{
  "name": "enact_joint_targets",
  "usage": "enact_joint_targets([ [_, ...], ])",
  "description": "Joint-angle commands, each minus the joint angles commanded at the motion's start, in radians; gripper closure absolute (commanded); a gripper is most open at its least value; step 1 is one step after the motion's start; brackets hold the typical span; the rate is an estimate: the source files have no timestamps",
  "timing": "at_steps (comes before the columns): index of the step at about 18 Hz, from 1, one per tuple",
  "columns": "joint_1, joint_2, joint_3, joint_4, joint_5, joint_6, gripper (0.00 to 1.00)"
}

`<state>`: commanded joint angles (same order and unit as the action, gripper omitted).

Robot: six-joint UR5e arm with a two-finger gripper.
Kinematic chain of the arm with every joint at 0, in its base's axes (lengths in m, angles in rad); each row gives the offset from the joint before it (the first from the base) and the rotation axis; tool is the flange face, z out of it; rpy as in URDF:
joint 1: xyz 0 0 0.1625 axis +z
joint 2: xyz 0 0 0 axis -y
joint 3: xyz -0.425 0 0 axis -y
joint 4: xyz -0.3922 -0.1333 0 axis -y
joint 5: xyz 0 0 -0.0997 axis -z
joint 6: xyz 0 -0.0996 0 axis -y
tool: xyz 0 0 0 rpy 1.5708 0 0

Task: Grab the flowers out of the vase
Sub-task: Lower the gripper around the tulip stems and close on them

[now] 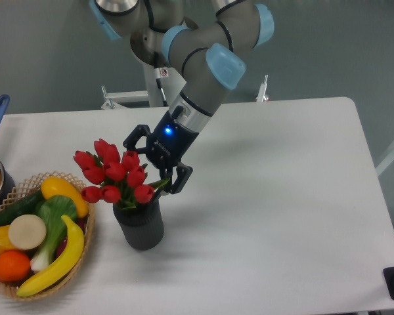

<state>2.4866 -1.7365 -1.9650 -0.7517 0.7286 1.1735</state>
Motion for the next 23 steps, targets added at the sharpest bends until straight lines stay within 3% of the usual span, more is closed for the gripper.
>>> enact_joint_targets([
  [23,-0.041,-0.043,0.021,0.037,-0.005,0.002,0.02],
])
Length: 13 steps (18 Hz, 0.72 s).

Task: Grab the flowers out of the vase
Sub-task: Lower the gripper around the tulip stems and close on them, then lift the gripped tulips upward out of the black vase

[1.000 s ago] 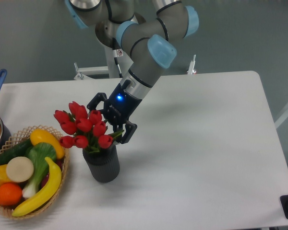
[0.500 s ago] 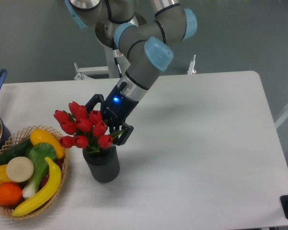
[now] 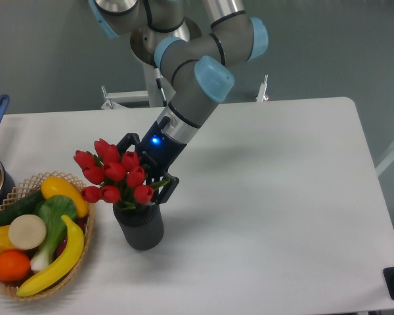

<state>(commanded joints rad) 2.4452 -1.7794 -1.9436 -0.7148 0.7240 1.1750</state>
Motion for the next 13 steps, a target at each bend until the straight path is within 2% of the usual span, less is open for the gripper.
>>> enact_joint_targets([
  [9,0.002,0.000,0.005,0.000,-0.015,0.000,0.50],
  [13,0.002,0.000,0.005,0.000,-0.015,-0.002,0.58],
])
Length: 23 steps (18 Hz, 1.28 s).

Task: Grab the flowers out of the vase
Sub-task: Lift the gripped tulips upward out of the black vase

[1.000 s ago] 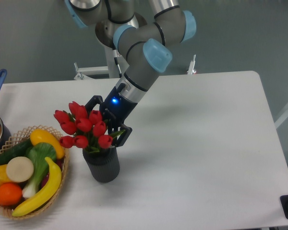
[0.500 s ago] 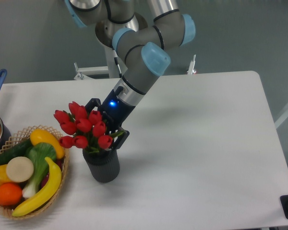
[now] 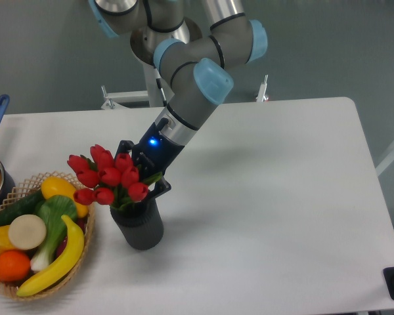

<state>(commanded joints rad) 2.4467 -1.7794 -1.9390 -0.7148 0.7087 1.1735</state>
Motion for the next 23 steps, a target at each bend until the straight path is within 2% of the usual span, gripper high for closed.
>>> enact_joint_targets([
  [3,0.002,0.000,0.000,0.000,-0.002,0.000,0.63],
  [11,0.015,0.003,-0.002,-0.002,-0.052,0.000,0.64],
  [16,0.057,0.026,0.000,-0.002,-0.110,-0.017,0.64],
  [23,0.089,0.051,0.044,-0.003,-0.155,-0.109,0.63],
])
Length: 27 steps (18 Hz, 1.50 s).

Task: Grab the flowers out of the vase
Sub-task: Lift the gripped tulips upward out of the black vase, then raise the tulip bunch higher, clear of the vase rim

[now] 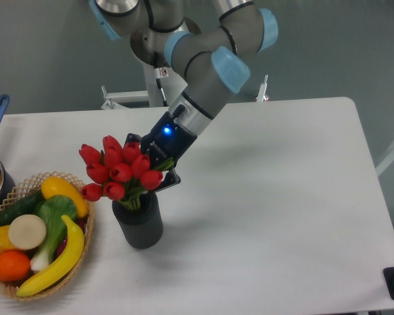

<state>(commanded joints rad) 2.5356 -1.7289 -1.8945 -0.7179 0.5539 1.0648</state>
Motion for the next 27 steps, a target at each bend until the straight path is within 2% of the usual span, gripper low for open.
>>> enact_joint_targets([
  [3,0.008,0.008,0.020,0.000,-0.017,-0.058,0.63],
  [10,0.011,0.037,0.023,0.000,-0.046,-0.152,0.63],
  [18,0.005,0.113,0.011,-0.009,-0.061,-0.267,0.63],
  [27,0.025,0.149,0.026,-0.009,-0.081,-0.376,0.63],
])
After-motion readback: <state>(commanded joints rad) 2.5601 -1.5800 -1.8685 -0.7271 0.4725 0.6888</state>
